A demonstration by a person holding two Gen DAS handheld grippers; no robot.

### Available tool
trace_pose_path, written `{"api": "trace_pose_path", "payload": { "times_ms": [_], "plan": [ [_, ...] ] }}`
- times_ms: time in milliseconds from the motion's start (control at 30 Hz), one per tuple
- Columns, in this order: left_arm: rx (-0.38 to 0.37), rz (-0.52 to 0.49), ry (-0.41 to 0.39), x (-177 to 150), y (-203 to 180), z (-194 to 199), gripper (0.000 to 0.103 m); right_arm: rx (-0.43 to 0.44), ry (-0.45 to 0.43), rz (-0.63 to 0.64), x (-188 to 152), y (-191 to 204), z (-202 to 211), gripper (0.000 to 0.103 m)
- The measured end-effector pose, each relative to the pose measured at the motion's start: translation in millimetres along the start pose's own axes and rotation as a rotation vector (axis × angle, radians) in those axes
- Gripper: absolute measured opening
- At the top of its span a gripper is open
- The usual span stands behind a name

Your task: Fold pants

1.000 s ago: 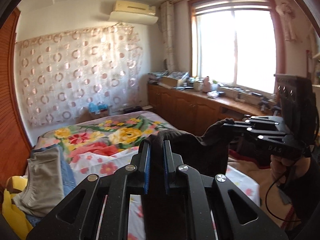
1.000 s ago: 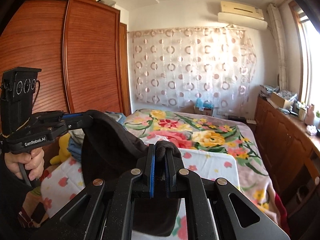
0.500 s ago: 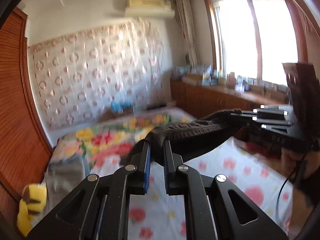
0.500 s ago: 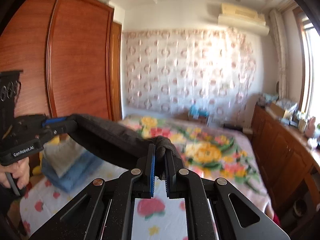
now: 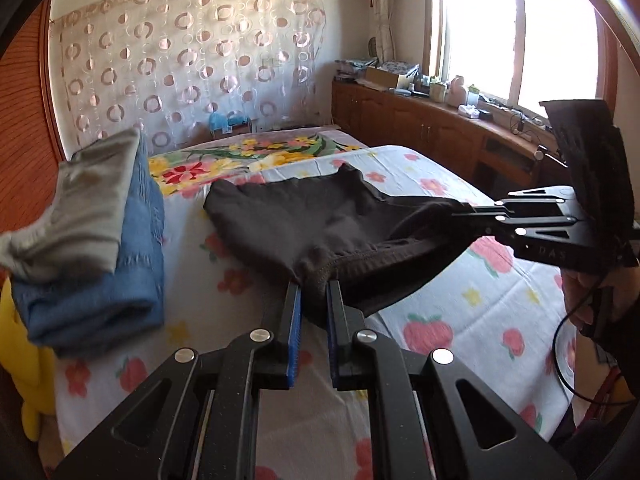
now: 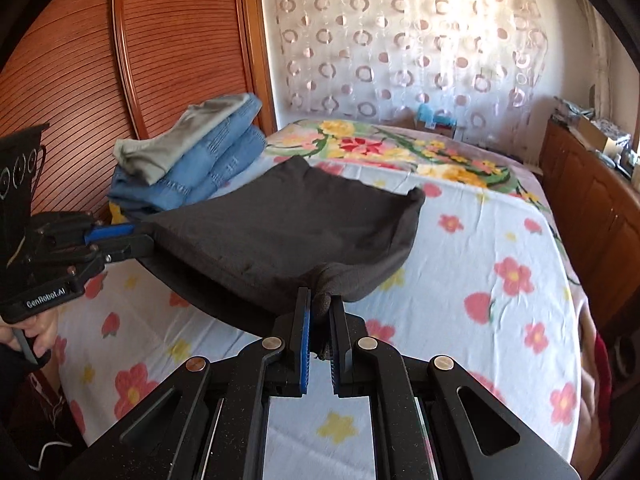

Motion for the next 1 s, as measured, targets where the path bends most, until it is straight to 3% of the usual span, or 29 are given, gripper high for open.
{"api": "trace_pose_path", "payload": {
  "times_ms": [300,800,900,967,1000],
  "plan": [
    [-0.035,0.042,0.040,-26.3,1.2,-1.9,0.012,0.034,0.058,-0.026,-15.6,-14.3,-8.9,0.008],
    [-0.043,0.063,0.080,-39.7,-8.7,6.6,0.014,0.060,0.060,-0.079,-41.0,-11.7,-2.8,0.008],
    [-0.034,0.067,0.070,-37.9,-6.6,7.6,0.023,0.060,0.070,-0.087,-45.1,-14.0,-7.5,0.008],
    [-0.022,0.066,0.046,-37.1,-6.1,10.7,0.045,0.050,0.075,-0.089,-48.1,-14.9,-9.5,0.008],
    [-0.021,0.068,0.034,-36.3,-5.0,11.7,0.049,0.048,0.078,-0.091,-49.3,-15.3,-10.4,0.008]
  ]
}}
Point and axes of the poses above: each gripper's, at about its wrist camera, not at the fingertips, and z roughly against the way its jaws point, y to its left, x to its top, the point moved 2 cm from there along -z, roughly the way its jaws point, and after that the axes turned 4 degrees about y, right-handed, at the moved point
